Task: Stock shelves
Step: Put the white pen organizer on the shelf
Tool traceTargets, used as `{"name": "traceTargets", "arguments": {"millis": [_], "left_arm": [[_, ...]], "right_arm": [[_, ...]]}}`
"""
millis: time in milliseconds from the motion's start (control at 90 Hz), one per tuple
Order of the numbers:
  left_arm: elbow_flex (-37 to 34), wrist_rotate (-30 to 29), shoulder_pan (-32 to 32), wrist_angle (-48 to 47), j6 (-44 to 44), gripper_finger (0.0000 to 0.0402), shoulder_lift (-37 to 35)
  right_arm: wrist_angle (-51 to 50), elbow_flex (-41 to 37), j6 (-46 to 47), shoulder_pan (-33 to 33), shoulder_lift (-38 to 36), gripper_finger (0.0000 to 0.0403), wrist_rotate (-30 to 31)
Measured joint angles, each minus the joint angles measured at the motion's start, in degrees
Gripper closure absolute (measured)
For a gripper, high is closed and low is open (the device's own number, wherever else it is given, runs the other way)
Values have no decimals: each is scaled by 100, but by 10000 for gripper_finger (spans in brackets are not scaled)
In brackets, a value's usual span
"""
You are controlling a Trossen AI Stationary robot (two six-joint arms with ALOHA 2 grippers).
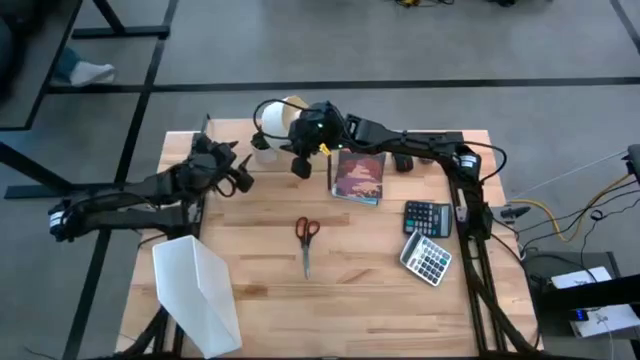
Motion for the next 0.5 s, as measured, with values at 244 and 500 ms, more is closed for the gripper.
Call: {"name": "traceTargets", "arguments": {"millis": [244, 500], "left_arm": [[0, 4, 0, 24, 94, 182, -156], [0, 13, -2, 20, 98, 182, -131]], "right_arm": [[708, -274, 26, 52, 0, 403, -123], [1647, -576, 37, 61, 0, 403, -321]]}}
